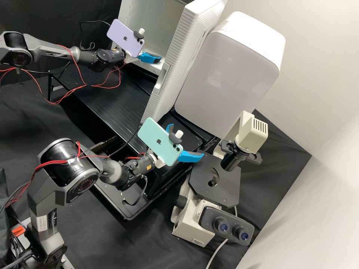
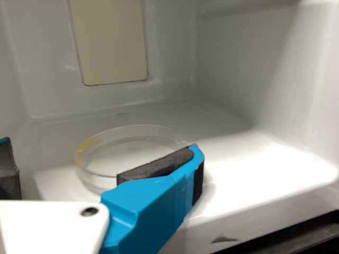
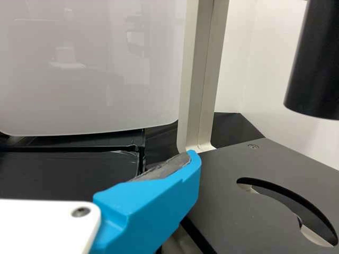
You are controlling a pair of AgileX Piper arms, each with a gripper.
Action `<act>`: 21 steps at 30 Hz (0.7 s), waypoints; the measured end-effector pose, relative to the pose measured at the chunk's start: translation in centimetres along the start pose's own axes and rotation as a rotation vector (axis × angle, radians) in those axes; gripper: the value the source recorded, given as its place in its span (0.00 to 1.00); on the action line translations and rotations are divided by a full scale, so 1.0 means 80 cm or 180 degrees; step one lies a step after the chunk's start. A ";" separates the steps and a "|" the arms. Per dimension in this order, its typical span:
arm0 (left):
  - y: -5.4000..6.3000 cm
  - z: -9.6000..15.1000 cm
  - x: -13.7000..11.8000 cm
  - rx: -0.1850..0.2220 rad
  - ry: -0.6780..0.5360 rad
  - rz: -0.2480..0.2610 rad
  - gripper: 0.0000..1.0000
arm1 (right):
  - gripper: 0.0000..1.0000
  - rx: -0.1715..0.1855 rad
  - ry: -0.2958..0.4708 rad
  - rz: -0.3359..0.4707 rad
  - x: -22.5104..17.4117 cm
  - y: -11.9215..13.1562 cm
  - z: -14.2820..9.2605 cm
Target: Place the petri dish in the incubator
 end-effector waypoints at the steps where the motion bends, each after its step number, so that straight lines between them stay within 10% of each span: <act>1: -0.002 0.000 -0.002 -0.0013 -0.0008 0.0013 1.00 | 1.00 0.0000 0.0000 0.0000 0.000 0.000 0.000; 21: -0.014 0.038 -0.080 -0.0014 -0.0760 0.0110 1.00 | 1.00 0.0000 0.0000 0.0000 0.000 0.000 0.000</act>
